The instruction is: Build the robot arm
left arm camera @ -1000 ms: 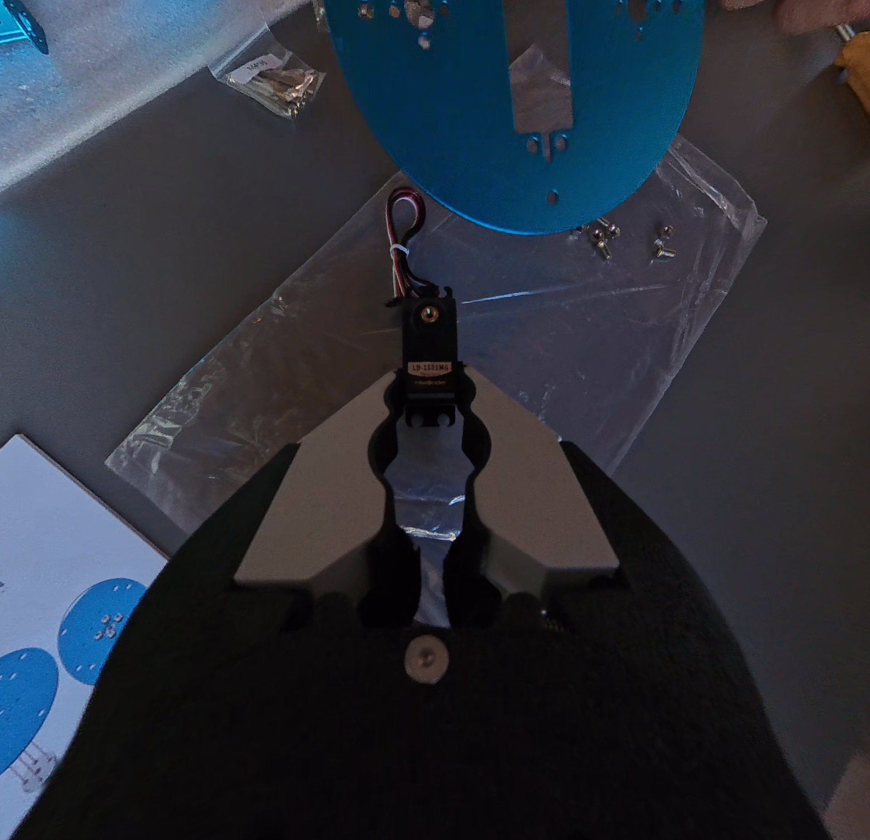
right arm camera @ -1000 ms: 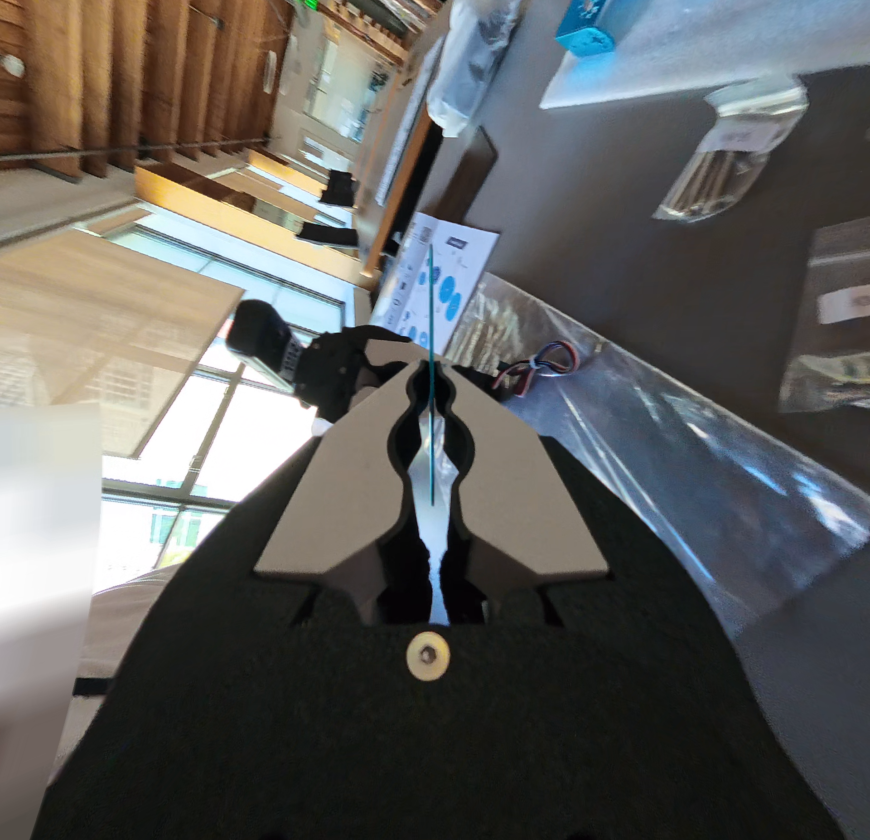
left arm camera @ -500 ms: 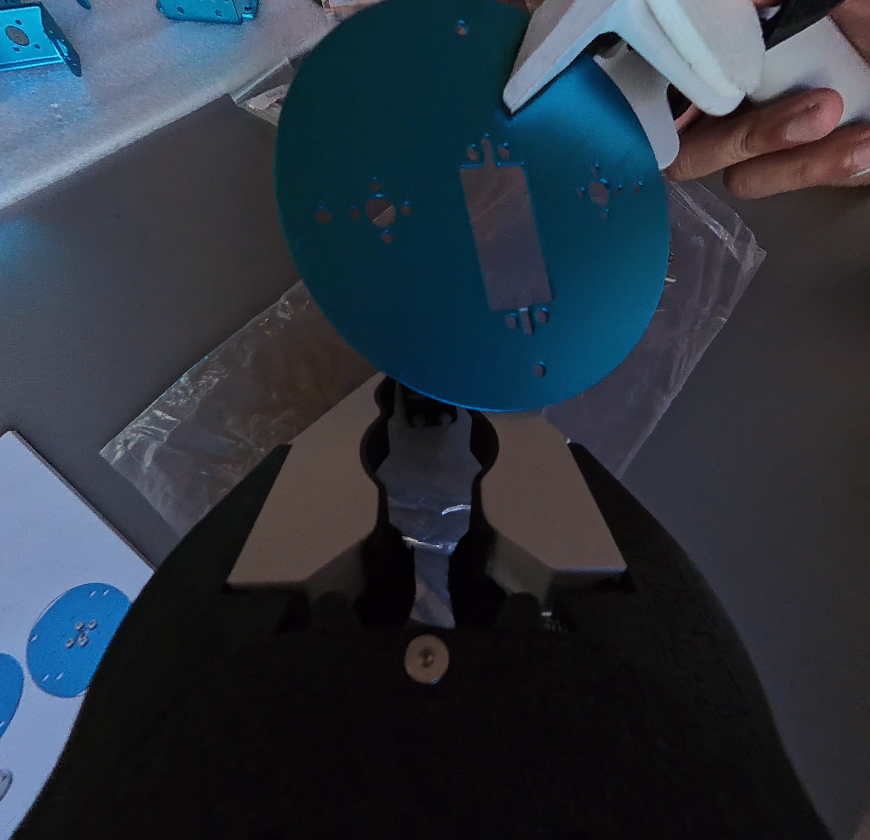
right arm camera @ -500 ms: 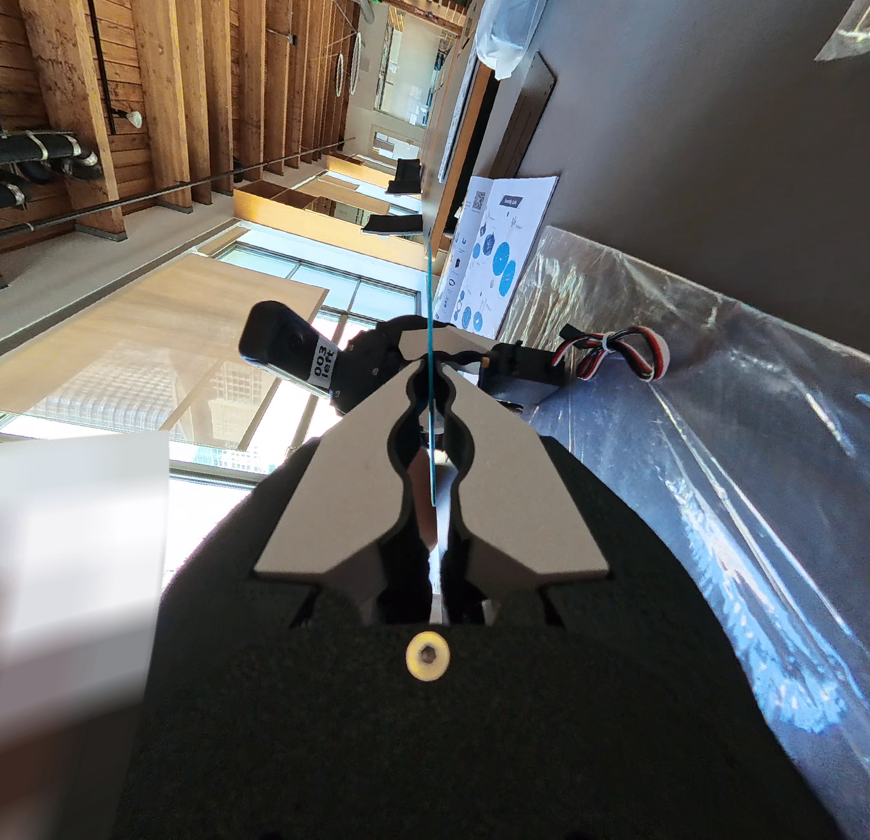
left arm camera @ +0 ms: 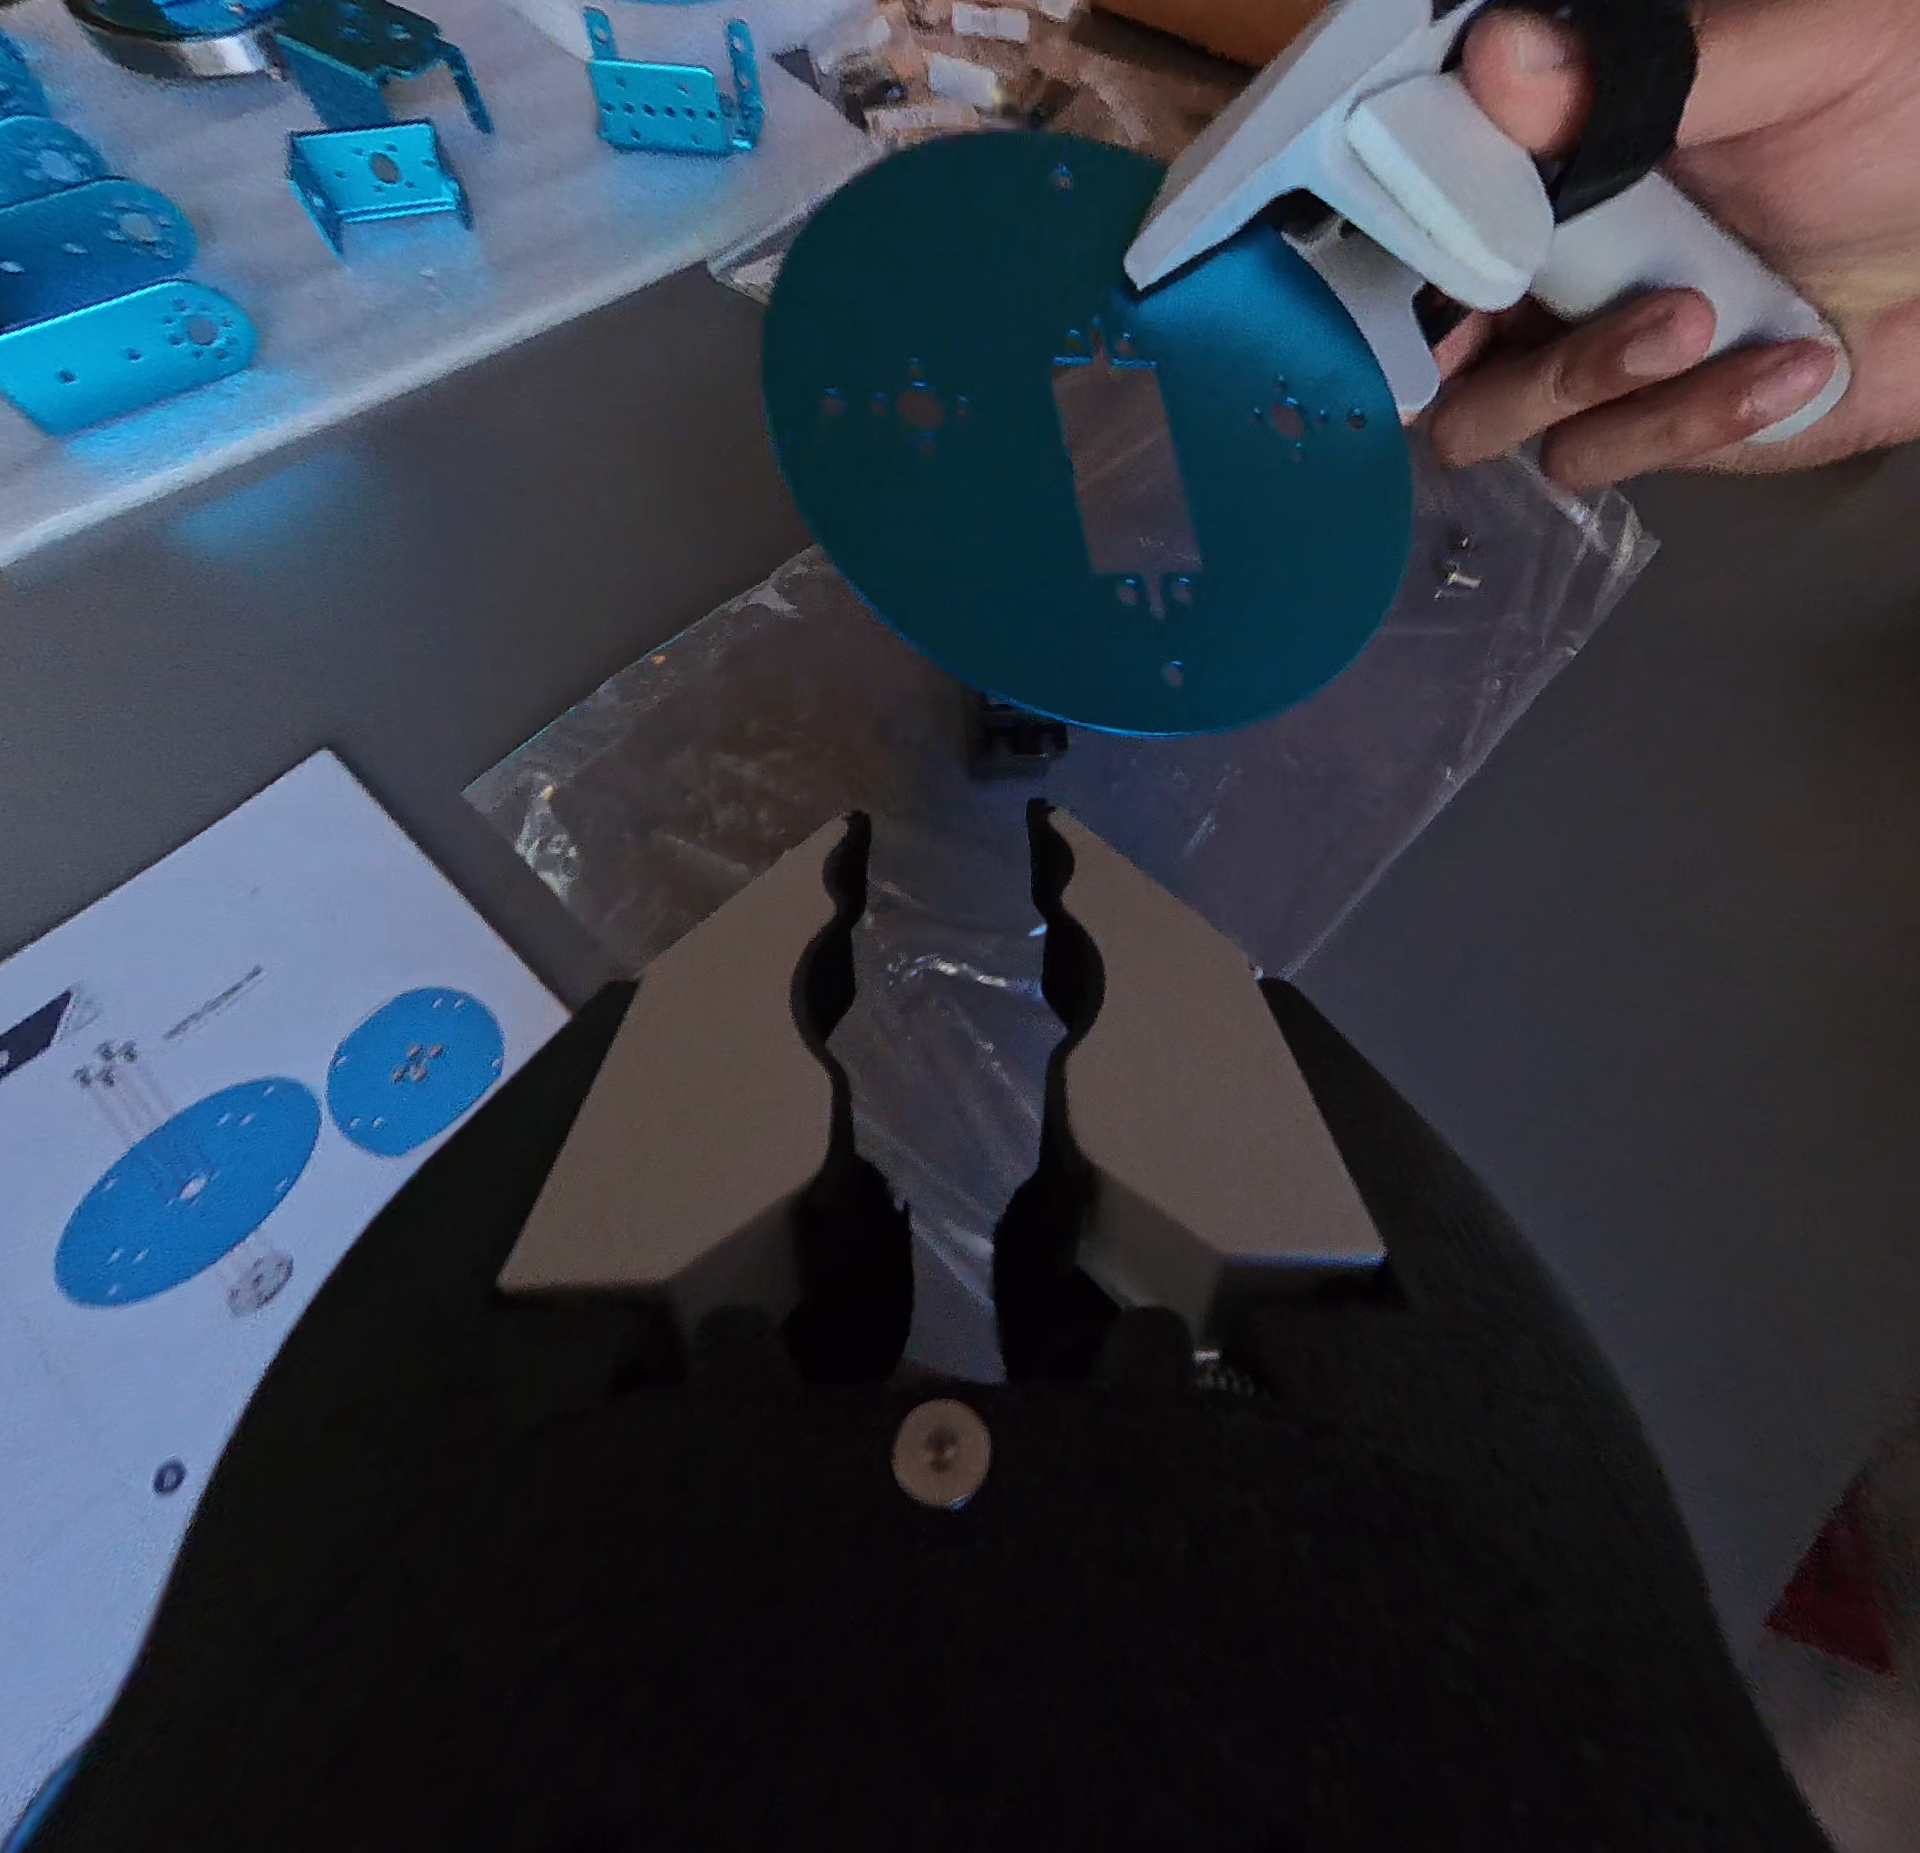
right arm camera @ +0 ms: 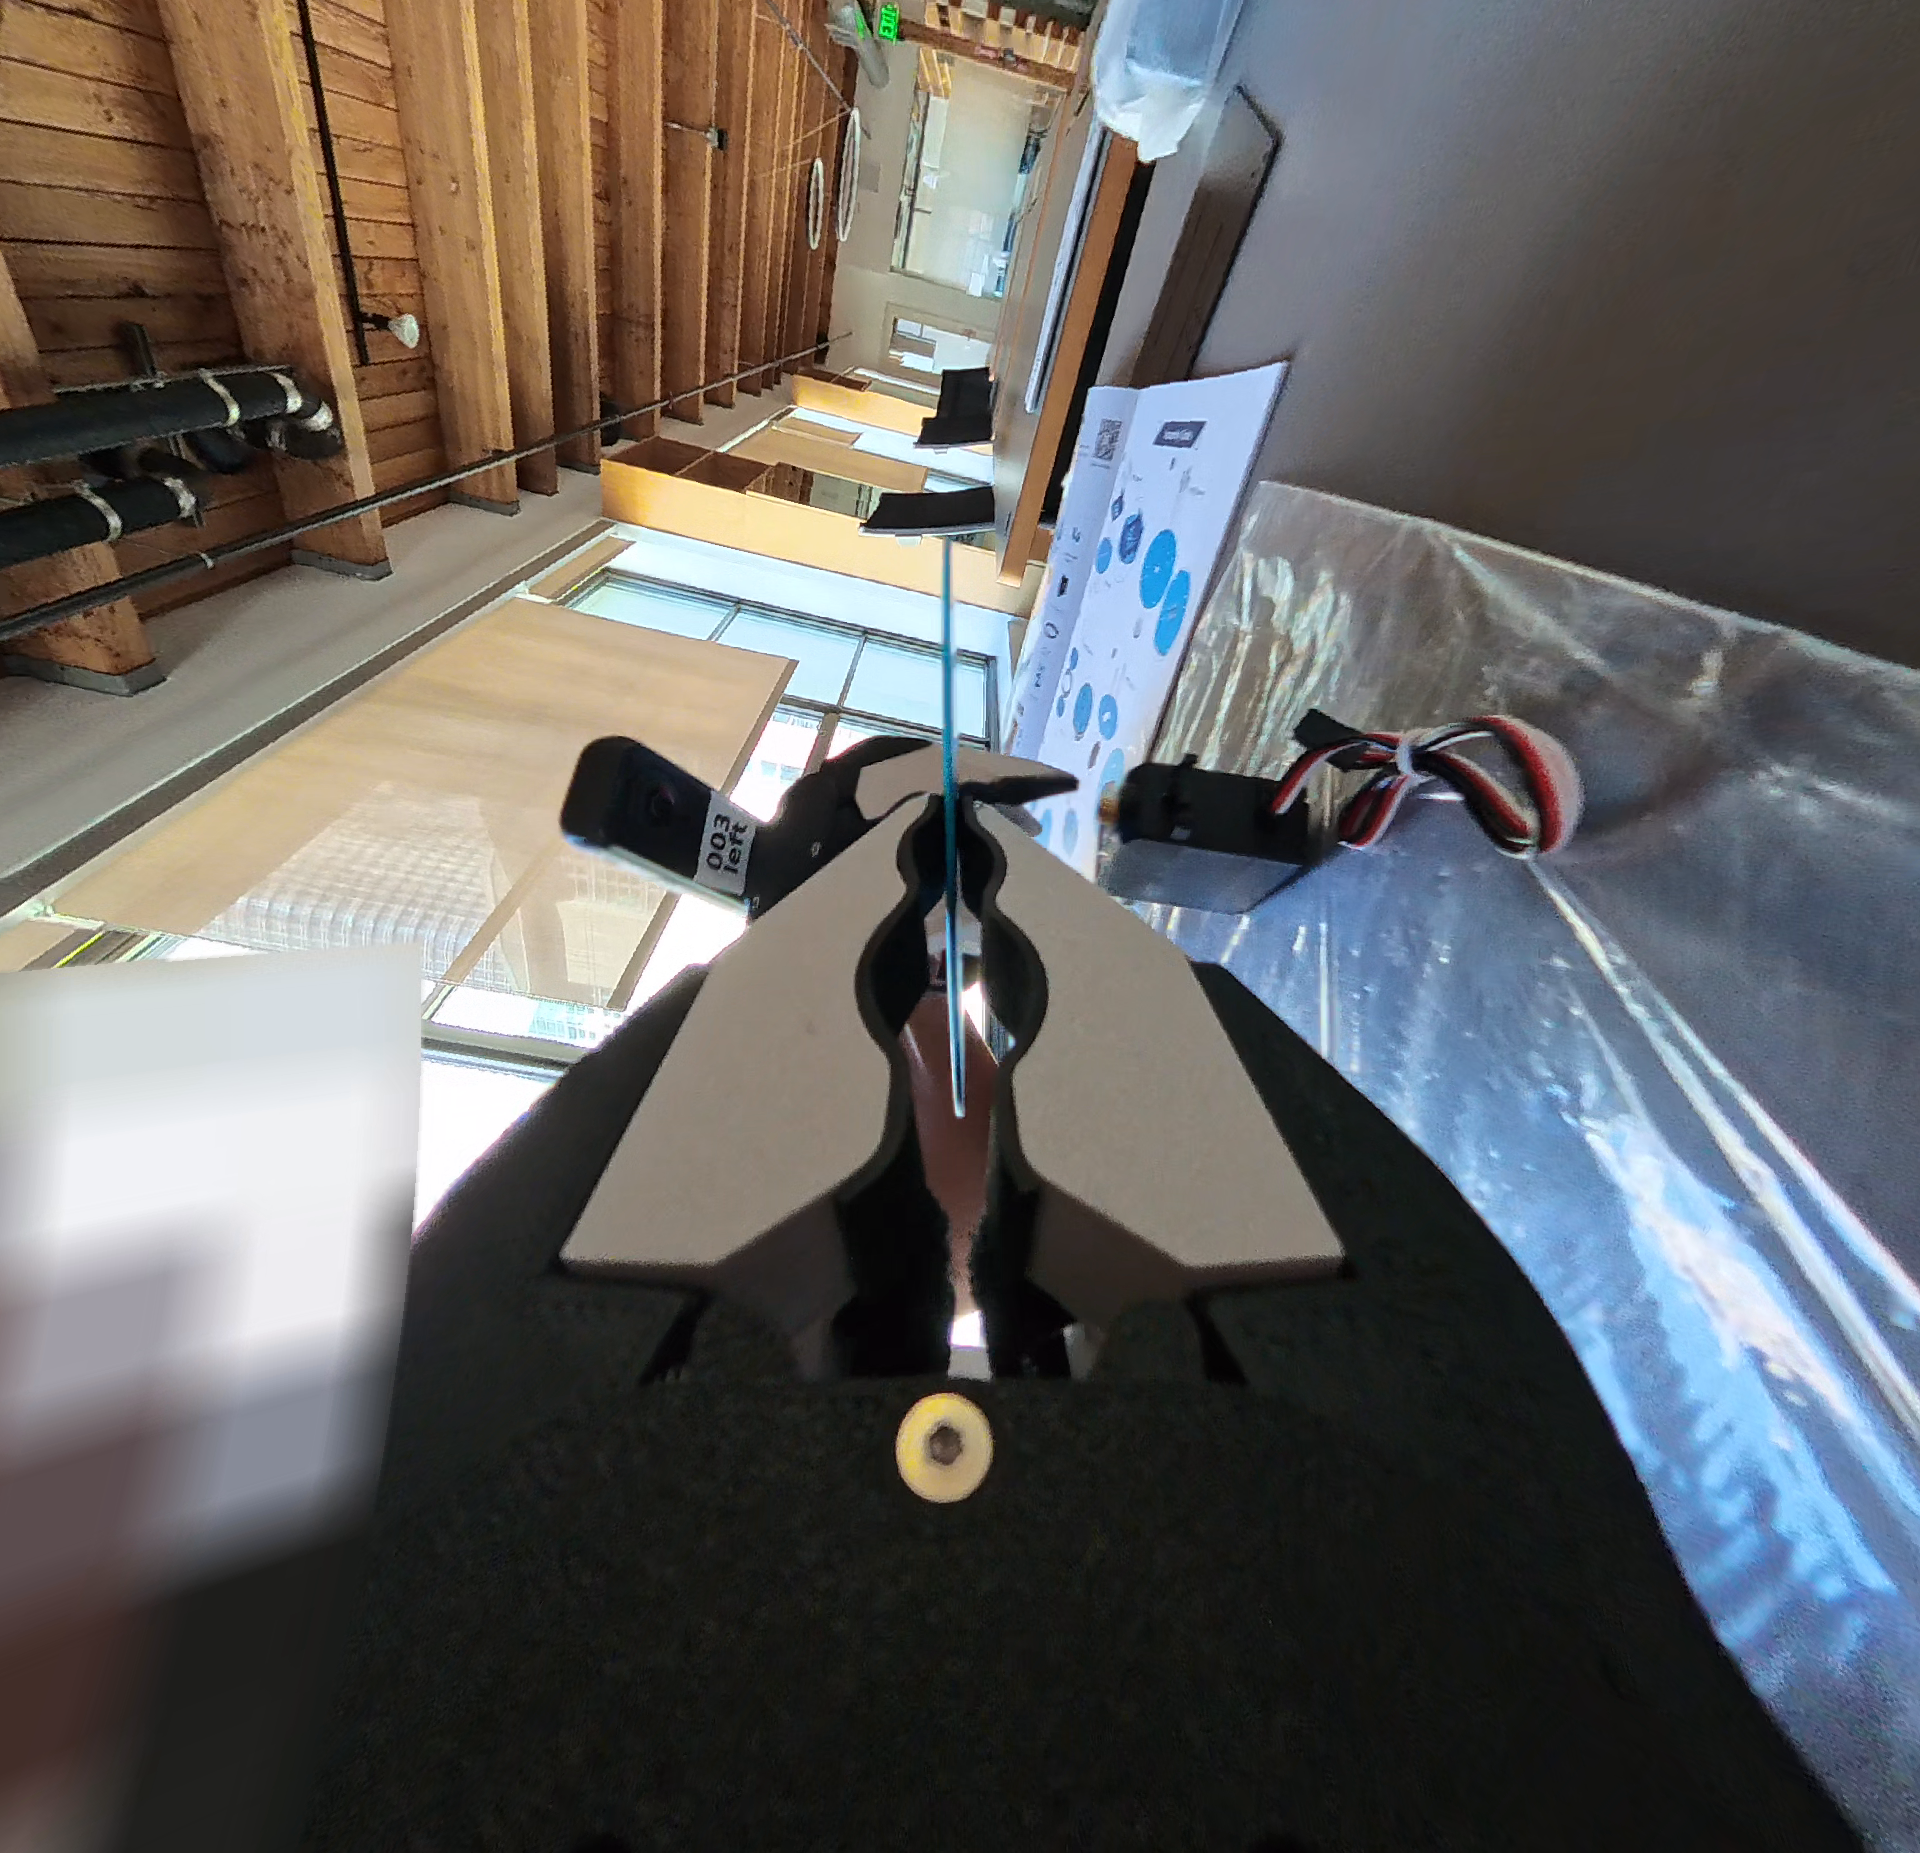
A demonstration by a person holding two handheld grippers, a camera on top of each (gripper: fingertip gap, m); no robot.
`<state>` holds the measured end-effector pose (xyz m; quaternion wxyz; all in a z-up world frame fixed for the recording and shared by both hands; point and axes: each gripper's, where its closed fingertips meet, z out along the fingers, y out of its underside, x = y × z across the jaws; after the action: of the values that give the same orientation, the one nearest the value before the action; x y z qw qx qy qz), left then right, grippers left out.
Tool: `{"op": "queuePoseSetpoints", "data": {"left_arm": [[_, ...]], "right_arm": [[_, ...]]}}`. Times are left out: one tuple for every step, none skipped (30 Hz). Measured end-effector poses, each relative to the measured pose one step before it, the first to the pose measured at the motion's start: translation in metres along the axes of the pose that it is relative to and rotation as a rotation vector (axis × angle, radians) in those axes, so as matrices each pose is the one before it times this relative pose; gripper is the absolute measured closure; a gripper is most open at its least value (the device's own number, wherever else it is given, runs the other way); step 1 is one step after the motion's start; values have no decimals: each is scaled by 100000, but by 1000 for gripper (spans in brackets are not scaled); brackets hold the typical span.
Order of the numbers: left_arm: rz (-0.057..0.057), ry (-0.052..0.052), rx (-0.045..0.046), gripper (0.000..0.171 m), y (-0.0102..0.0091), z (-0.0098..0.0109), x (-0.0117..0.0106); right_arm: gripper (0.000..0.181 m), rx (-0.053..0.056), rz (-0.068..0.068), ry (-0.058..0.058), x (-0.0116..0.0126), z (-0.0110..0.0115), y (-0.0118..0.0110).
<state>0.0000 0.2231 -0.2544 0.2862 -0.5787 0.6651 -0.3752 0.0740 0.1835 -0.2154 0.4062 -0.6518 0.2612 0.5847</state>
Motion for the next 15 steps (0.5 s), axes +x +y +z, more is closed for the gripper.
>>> {"op": "queuePoseSetpoints", "data": {"left_arm": [[-5337, 1873, 3712, 141, -219, -810, -267], [-7065, 4064, 4402, 141, -382, -723, -110], [-8063, 5613, 4781, 141, -524, -611, 55], [-8304, 6365, 4974, 140, -606, -471, 201], [-7772, 5970, 4465, 137, -549, -282, 258], [-6408, 5240, 2690, 132, -248, -53, 334], [-5033, 5330, 791, 130, 58, 113, 515], [-4018, 4818, 357, 130, 102, 185, 532], [-3502, 4411, 1310, 129, -104, 177, 526], [-3238, 3209, 1788, 130, -224, 136, 341], [-2277, 456, 574, 141, -100, 113, -75], [-1116, -2284, -427, 160, 14, 62, -473], [-776, -833, -568, 163, 10, 23, -232], [-2031, 261, -1282, 165, 75, 31, -50], [-1836, 988, -919, 166, -13, 25, 74]], "right_arm": [[181, -671, -228, -624, -223, 272, 237], [181, -234, -514, -421, -208, 286, 191], [181, -666, -681, -18, -122, 304, 270], [181, -491, -942, -248, -145, 298, 229], [181, -497, -712, -31, -86, 267, 248], [181, -176, -727, -1691, -323, 236, 175], [181, 47, -635, -1796, -377, 180, 112], [181, -221, -572, -30, -107, 119, 87], [181, -837, -762, 512, 5, 132, 173], [181, -571, -1147, 769, 66, 138, 168], [181, -101, -868, 750, 103, 116, 133], [181, -313, -100, -711, -102, 66, 115], [181, -167, 367, -850, -110, -17, 11], [181, -822, -1381, 1383, 161, -52, 58], [181, -1262, -2996, 1560, 120, -80, 91]]}}
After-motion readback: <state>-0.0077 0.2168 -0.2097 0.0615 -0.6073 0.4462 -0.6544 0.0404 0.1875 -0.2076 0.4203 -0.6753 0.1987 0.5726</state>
